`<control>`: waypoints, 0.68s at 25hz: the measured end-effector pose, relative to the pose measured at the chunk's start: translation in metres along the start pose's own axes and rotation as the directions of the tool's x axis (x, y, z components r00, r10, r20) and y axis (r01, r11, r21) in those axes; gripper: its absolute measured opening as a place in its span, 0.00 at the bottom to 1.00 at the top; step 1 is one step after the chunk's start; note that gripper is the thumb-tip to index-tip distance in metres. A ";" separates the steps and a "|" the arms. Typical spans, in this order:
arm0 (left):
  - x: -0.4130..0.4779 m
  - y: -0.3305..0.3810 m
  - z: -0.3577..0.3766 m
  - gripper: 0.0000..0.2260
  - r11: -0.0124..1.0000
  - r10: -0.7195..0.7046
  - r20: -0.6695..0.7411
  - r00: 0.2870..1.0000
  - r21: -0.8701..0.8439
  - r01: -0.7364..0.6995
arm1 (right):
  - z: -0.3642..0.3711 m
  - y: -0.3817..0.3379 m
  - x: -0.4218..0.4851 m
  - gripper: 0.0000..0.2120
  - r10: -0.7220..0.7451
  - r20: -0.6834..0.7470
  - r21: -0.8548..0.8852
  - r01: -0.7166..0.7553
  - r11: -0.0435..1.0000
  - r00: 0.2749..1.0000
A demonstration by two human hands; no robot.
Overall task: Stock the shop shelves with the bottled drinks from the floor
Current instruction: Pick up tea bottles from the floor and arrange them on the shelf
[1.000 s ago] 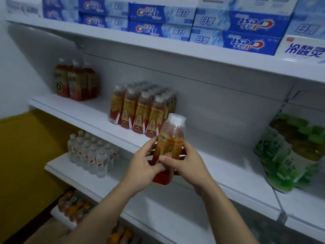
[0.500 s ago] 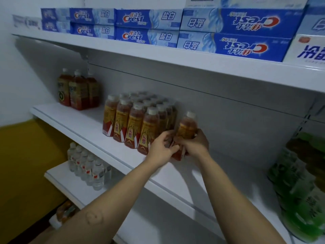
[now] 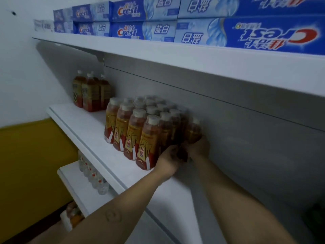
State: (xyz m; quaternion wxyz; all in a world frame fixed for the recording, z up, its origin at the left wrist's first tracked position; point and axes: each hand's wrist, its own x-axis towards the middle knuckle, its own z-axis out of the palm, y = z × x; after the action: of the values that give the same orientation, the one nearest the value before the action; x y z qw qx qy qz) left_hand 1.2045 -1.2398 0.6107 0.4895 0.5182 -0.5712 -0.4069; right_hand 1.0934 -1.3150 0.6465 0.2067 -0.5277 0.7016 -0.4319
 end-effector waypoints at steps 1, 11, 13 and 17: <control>0.004 -0.001 0.002 0.24 1.000 -0.003 0.000 1.000 0.015 0.003 | 0.003 0.000 0.004 0.33 -0.007 -0.006 -0.023 0.007 1.000 1.000; 0.016 -0.010 0.017 0.26 0.975 0.011 -0.091 0.996 0.224 0.010 | 0.017 0.000 0.035 0.34 -0.025 -0.022 -0.053 0.024 0.998 0.999; 0.016 -0.007 0.017 0.25 0.964 0.017 -0.095 0.995 0.265 0.008 | 0.017 0.002 0.035 0.33 -0.023 -0.027 -0.029 0.022 0.999 0.999; 0.013 0.006 0.019 0.21 0.967 -0.046 -0.094 0.995 0.245 0.068 | 0.018 0.013 0.011 0.27 0.106 0.048 0.033 -0.107 0.994 0.993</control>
State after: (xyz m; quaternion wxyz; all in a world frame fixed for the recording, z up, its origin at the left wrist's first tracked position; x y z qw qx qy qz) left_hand 1.1849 -1.2530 0.6143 0.4334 0.6089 -0.5804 -0.3233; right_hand 1.0953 -1.3315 0.6278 0.2550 -0.4956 0.7159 -0.4205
